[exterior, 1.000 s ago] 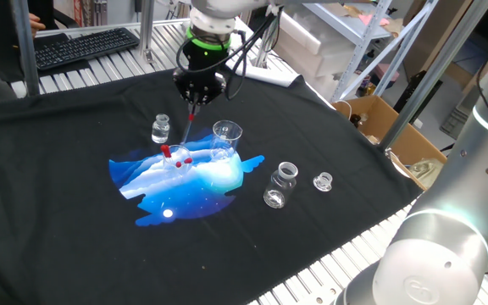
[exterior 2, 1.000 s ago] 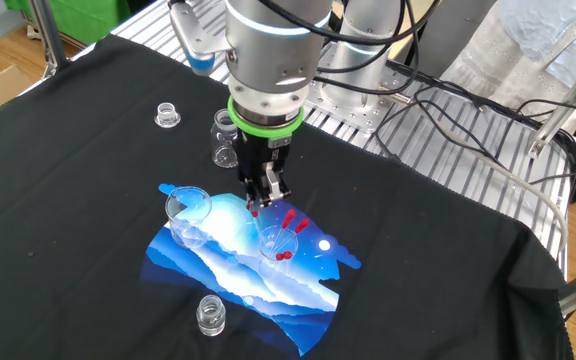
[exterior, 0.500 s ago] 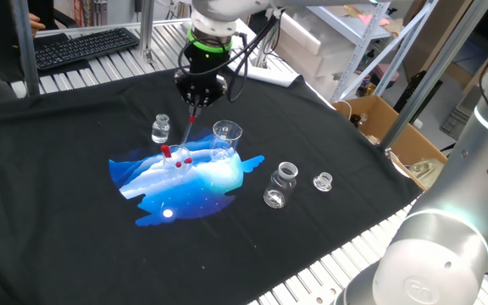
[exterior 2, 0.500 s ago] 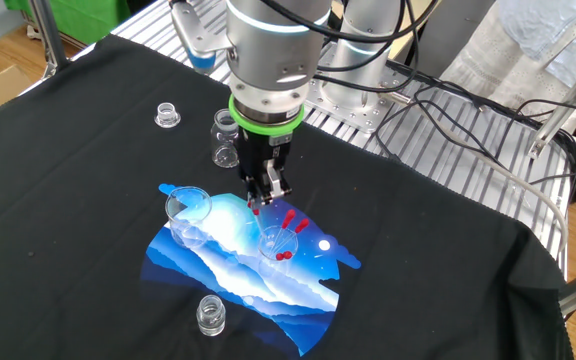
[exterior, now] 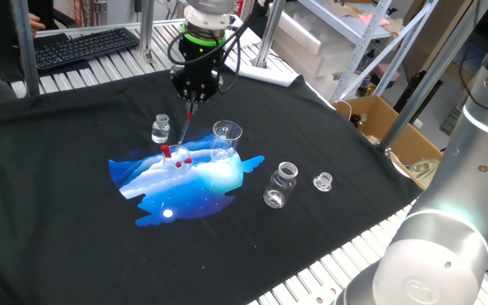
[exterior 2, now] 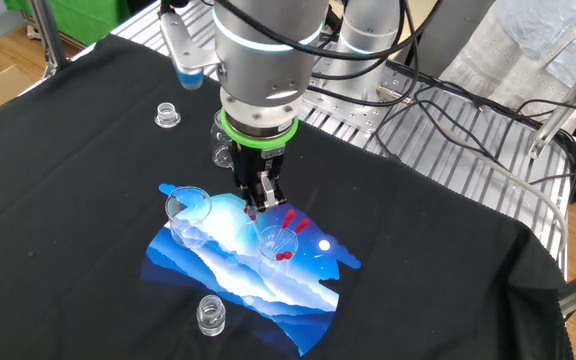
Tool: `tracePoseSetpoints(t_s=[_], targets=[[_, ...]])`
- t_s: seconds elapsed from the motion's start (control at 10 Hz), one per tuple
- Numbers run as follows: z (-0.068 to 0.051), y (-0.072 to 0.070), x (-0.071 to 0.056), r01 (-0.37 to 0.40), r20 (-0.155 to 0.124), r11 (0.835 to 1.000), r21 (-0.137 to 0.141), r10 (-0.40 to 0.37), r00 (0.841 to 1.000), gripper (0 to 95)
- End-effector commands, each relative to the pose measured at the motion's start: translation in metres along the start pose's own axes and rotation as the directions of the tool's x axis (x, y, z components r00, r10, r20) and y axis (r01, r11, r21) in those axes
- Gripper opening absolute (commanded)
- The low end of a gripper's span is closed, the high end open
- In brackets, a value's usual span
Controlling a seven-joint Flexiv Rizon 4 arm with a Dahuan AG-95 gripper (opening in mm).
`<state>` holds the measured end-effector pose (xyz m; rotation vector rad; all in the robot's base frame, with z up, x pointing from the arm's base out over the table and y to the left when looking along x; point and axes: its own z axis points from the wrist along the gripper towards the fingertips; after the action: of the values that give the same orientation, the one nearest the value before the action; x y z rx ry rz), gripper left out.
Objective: Transfer liquid using a dropper
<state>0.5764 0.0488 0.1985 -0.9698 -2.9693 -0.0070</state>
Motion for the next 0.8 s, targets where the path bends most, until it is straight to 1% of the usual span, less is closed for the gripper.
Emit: tracePoseSetpoints(t_s=[0.1,0.2,0.3,0.4,0.6,0.7,0.8], targets=[[-0.0001,-0.0008,0.0,0.014,-0.016,1.0,0.012,-0.014,1.0,0.0],[-0.0001,-0.0008,0.0,0.034,-0.022,0.999,0.019,-0.033,0.999,0.0],[-0.0001,-0.0008,0.0,0.056,-0.035,0.998,0.018,-0.055,0.998,0.0],[-0.0001,-0.0008,0.0,0.078,-0.042,0.997,0.019,-0.077,0.996,0.0],[-0.0001,-0.0008,0.0,0.12,-0.064,0.993,0.022,-0.118,0.991,0.0],[-0.0001,-0.0008,0.0,0.149,-0.079,0.989,0.019,-0.148,0.986,0.0],[-0.0001,-0.0008,0.0,0.145,-0.077,0.989,0.019,-0.144,0.987,0.0]])
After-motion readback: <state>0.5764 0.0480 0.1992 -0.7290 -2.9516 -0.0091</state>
